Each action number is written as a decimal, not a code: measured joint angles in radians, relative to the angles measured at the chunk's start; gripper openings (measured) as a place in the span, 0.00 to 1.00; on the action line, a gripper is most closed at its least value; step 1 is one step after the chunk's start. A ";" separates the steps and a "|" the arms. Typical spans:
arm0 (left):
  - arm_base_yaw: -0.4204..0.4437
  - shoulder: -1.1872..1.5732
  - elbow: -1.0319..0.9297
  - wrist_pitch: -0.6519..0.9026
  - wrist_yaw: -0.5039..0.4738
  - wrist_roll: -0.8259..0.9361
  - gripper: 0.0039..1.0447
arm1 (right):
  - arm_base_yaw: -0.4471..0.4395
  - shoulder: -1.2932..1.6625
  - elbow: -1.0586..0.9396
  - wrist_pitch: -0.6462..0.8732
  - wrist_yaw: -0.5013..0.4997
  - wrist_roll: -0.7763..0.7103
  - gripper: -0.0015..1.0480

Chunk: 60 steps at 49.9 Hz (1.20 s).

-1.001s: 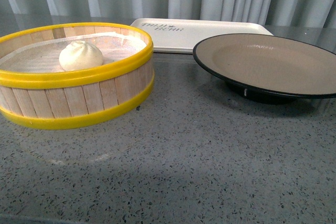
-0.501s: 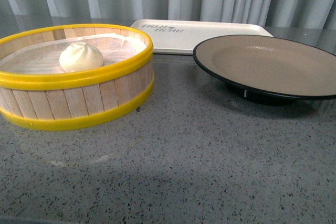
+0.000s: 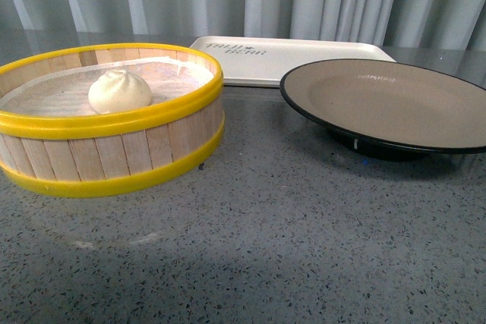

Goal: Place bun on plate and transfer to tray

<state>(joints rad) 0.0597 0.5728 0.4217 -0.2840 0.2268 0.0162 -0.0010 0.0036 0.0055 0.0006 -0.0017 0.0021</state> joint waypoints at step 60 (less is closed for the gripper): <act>-0.372 0.958 0.685 0.181 -0.342 0.035 0.94 | 0.000 0.000 0.000 0.000 0.001 0.000 0.92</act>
<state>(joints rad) -0.3119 1.5303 1.1065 -0.1032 -0.1150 0.0513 -0.0010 0.0036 0.0055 0.0006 -0.0010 0.0021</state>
